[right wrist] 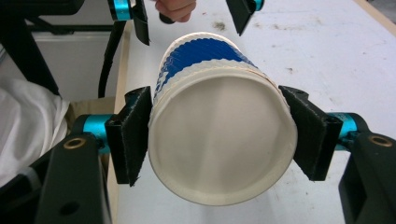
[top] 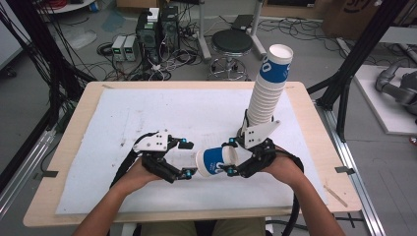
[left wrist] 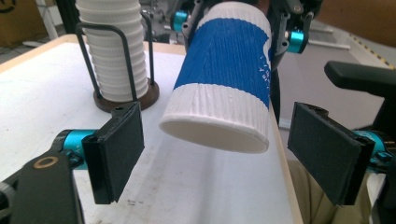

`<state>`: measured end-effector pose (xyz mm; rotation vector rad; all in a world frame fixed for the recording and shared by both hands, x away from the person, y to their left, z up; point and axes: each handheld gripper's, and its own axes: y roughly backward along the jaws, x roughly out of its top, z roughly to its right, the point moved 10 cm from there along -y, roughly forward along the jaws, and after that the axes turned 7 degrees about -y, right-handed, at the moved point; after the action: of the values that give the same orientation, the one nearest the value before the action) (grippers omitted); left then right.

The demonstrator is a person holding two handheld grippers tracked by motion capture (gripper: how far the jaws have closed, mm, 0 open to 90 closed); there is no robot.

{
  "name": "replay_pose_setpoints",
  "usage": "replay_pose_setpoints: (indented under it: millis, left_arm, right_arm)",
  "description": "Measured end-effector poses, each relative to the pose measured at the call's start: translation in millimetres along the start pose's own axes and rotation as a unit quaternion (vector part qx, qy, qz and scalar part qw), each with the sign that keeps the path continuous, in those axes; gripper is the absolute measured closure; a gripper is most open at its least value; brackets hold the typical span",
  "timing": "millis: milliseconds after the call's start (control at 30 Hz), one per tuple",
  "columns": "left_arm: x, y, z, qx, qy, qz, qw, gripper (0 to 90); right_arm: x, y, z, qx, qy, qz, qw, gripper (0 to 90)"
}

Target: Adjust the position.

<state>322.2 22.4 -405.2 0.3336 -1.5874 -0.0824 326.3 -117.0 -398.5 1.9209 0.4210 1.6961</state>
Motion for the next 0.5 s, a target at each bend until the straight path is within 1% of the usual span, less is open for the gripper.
replay_pose_setpoints:
  millis: [67,167,200,267,367,400,500]
  left_arm:
    - [-0.2,1.0,-0.7,0.006,0.004,0.011,0.9999,18.3]
    - [-0.6,2.7,-2.5,0.015,0.007,0.023,0.9996,17.7]
    - [-0.1,3.5,-3.7,0.022,0.005,0.03,0.9993,17.5]
    - [1.4,5.8,-5.5,0.033,0.01,0.048,0.9982,17.1]
    - [2.5,8.5,-6.0,0.038,0.017,0.067,0.9969,16.6]
    - [2.0,9.2,-6.4,0.039,0.016,0.067,0.9969,16.6]
    - [1.8,9.0,-5.5,0.039,0.019,0.075,0.9963,16.2]
  right_arm:
    - [-1.1,-0.2,1.1,-0.002,-0.004,0.008,1.0,30.4]
    - [-0.5,-0.7,1.4,-0.003,-0.011,0.028,0.9995,30.3]
    - [-0.5,-0.8,1.9,-0.006,-0.013,0.034,0.9993,30.3]
    - [-0.9,-1.3,1.3,-0.006,-0.023,0.049,0.9985,30.3]
    - [-2.0,-2.5,1.3,-0.005,-0.041,0.075,0.9963,30.4]
    - [-2.7,-2.7,2.0,-0.006,-0.046,0.082,0.9955,30.4]
    - [-3.8,-3.2,3.0,-0.004,-0.058,0.101,0.9932,30.4]
